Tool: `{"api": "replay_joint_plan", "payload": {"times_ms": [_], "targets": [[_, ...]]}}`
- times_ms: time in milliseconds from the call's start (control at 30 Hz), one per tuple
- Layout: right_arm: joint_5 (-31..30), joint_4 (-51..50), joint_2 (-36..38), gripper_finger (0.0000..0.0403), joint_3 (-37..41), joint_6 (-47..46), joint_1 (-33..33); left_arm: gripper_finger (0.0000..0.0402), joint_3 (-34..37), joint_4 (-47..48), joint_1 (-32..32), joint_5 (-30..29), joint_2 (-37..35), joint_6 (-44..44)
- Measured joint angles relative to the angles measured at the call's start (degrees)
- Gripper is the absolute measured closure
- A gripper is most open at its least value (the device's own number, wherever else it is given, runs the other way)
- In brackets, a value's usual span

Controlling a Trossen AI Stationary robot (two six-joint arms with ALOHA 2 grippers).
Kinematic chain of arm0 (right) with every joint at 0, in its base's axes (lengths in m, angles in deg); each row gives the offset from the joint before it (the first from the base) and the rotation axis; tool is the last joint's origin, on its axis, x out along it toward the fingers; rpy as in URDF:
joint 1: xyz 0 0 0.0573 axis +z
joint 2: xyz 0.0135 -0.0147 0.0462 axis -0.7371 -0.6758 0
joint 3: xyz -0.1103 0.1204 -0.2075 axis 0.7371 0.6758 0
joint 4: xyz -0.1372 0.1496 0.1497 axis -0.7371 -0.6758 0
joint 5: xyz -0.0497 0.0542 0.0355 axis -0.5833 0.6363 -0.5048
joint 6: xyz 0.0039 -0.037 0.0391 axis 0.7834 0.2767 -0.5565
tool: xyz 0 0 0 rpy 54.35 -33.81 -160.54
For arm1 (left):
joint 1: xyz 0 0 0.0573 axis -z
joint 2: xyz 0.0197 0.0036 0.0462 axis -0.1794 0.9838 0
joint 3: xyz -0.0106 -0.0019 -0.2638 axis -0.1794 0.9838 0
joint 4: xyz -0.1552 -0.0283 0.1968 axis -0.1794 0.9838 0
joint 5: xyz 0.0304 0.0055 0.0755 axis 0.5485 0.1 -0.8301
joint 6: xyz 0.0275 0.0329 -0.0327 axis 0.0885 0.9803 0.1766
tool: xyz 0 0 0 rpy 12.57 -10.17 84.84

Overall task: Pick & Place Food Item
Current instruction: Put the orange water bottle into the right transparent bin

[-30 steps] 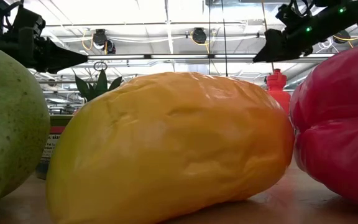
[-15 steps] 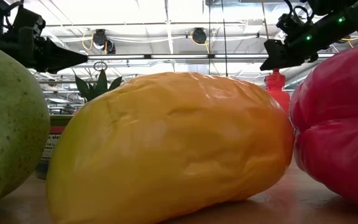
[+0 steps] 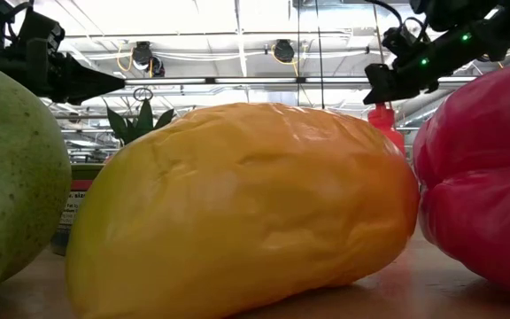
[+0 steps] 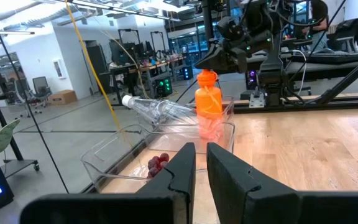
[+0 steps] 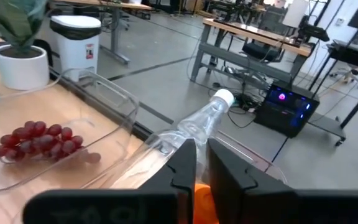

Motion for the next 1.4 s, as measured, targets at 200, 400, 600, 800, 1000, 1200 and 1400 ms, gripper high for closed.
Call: {"api": "replay_joint_plan", "payload": {"times_ms": [200,400,600,800,1000,1200,1400], "targets": [[0.6,-0.2,-0.8,0.0365,0.0,-0.6,-2.1,0.0350,0.0,0.0,0.0,0.0,0.0,0.0],[5.3,-0.5,-0.8,0.0364,0.1,-0.6,-4.5,0.0350,0.0,0.0,0.0,0.0,0.0,0.0],[8.0,-0.4,-1.1,0.0361,0.1,-0.2,-6.9,0.0350,0.0,0.0,0.0,0.0,0.0,0.0],[8.1,-0.4,-1.1,0.0360,0.2,-0.6,-6.3,0.0350,0.0,0.4,0.0,0.0,0.0,0.5],[7.9,-0.5,-1.1,0.0360,0.2,-1.0,-3.0,0.0350,0.0,1.1,0.0,0.0,0.0,0.8],[7.7,-0.5,-1.2,0.0360,0.2,-1.6,-0.4,0.0350,0.0,1.0,0.0,0.0,0.0,0.0],[7.8,-0.5,-1.2,0.0350,0.2,-2.5,0.8,0.0350,0.0,1.0,0.0,0.0,0.0,-0.1]]}}
